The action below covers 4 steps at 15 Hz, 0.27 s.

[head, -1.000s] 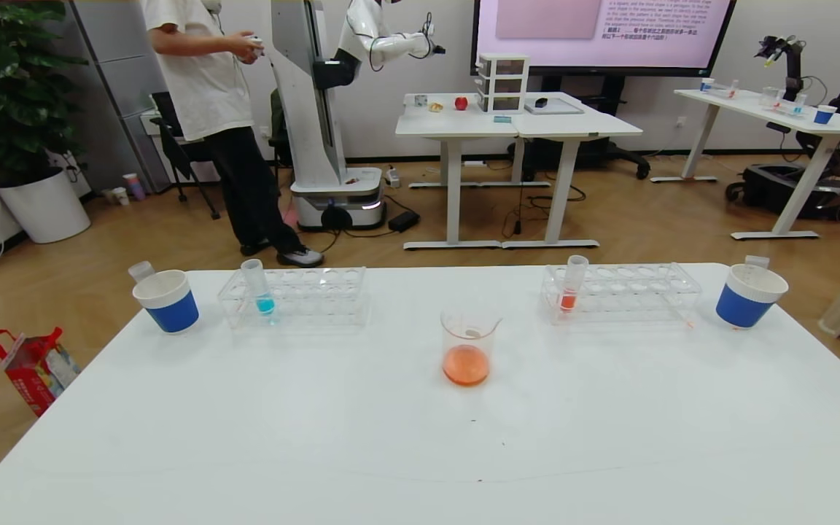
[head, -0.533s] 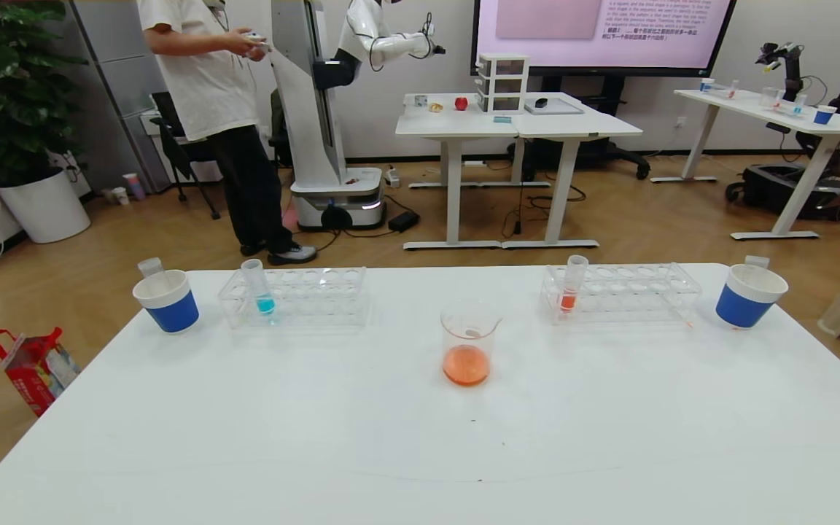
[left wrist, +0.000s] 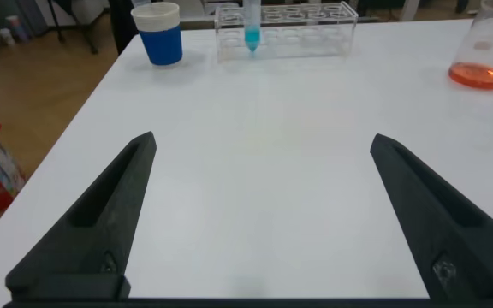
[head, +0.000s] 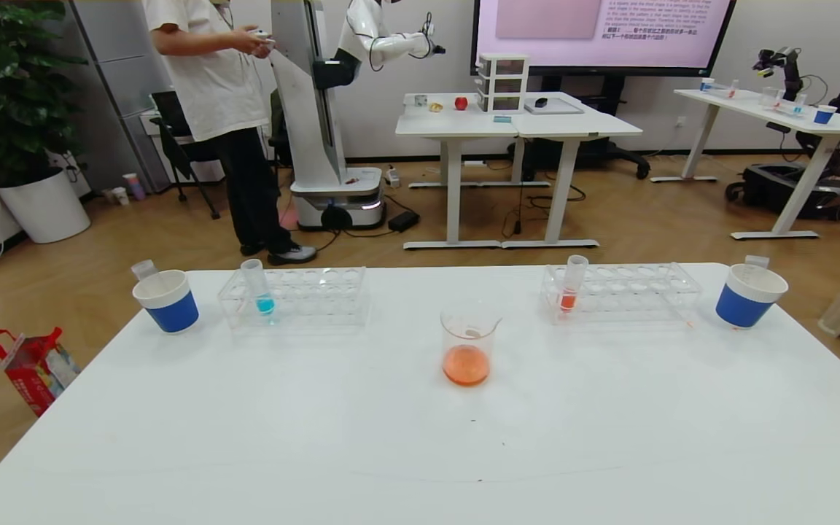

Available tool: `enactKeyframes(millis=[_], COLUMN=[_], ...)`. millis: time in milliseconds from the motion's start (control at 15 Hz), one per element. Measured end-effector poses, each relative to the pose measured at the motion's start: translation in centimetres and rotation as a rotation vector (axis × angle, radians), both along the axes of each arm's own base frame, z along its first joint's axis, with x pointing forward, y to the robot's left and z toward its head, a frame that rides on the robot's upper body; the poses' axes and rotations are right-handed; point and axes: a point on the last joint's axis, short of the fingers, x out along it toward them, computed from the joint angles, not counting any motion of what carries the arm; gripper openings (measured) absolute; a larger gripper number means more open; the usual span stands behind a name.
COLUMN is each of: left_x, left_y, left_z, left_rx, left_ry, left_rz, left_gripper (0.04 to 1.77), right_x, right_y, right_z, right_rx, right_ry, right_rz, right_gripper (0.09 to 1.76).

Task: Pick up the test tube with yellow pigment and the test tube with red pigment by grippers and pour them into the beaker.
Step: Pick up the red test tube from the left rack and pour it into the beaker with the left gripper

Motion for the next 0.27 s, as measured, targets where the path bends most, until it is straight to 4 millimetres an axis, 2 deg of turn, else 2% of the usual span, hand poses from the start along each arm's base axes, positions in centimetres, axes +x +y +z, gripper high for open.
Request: enactKeyframes(millis=[267], left_x=[0.01], left_y=[-0.01], left_z=[-0.06], left_rx=[0.007], left_ry=[0.001], left_rz=[-0.004], left_gripper=[1.75], right_x=[0.0], right_y=[0.0], right_z=[0.0], right_rx=[0.0], right_ry=[0.0], right_rz=[0.0], right_gripper=[1.74])
